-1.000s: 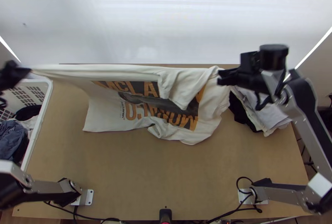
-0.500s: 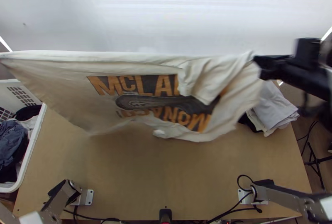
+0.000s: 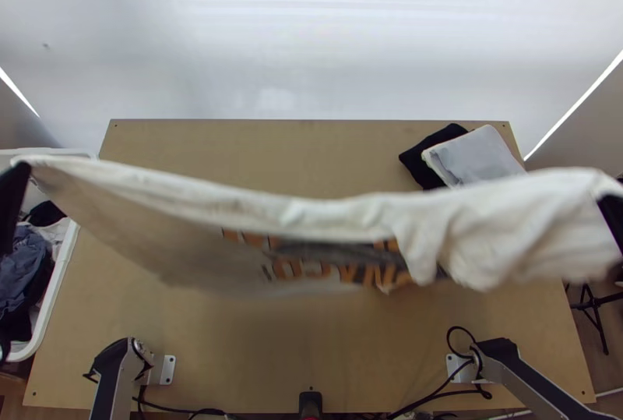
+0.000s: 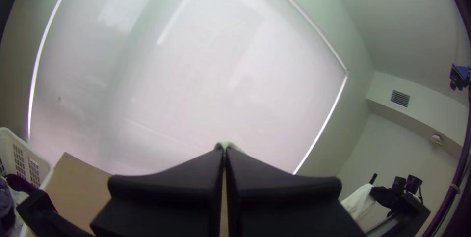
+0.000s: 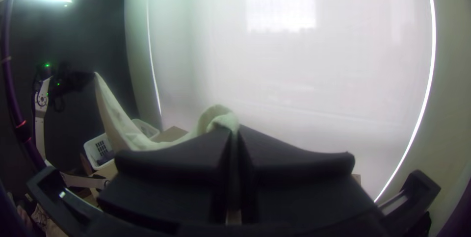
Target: Fold the t-shirt
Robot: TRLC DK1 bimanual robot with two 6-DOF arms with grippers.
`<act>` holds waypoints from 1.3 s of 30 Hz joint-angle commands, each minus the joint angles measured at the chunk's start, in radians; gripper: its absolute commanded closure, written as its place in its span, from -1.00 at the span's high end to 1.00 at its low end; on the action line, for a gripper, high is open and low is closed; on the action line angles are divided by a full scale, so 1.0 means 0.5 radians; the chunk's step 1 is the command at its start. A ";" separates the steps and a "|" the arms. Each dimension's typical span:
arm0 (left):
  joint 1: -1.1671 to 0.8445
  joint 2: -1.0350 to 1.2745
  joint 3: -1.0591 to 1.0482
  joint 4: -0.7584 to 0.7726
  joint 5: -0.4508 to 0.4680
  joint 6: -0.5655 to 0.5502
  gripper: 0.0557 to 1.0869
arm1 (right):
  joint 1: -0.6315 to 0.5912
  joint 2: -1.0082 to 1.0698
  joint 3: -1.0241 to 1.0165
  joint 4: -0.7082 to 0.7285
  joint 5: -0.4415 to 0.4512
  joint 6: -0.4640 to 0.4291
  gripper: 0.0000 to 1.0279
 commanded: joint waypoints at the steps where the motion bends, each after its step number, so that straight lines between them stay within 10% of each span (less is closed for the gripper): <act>1: -0.360 -0.085 0.088 -0.059 0.008 -0.152 -0.93 | 0.074 -0.171 0.096 -0.163 0.007 -0.010 -0.94; 18: -0.974 -0.082 0.214 -0.268 -0.201 -0.223 -0.93 | 0.294 0.006 0.164 -0.142 -0.125 -0.010 -0.94; 25: -0.949 0.047 -0.304 -0.240 -0.225 0.093 -0.93 | 0.479 0.399 0.017 -0.080 -0.156 0.011 -0.94; 32: -0.710 0.608 -0.286 0.030 -0.213 0.345 -0.93 | 0.350 0.838 0.133 0.389 -0.116 0.002 -0.94; 39: -0.578 1.253 0.521 0.247 -0.210 -0.045 -0.93 | 0.104 1.034 0.204 0.944 0.010 0.024 -0.94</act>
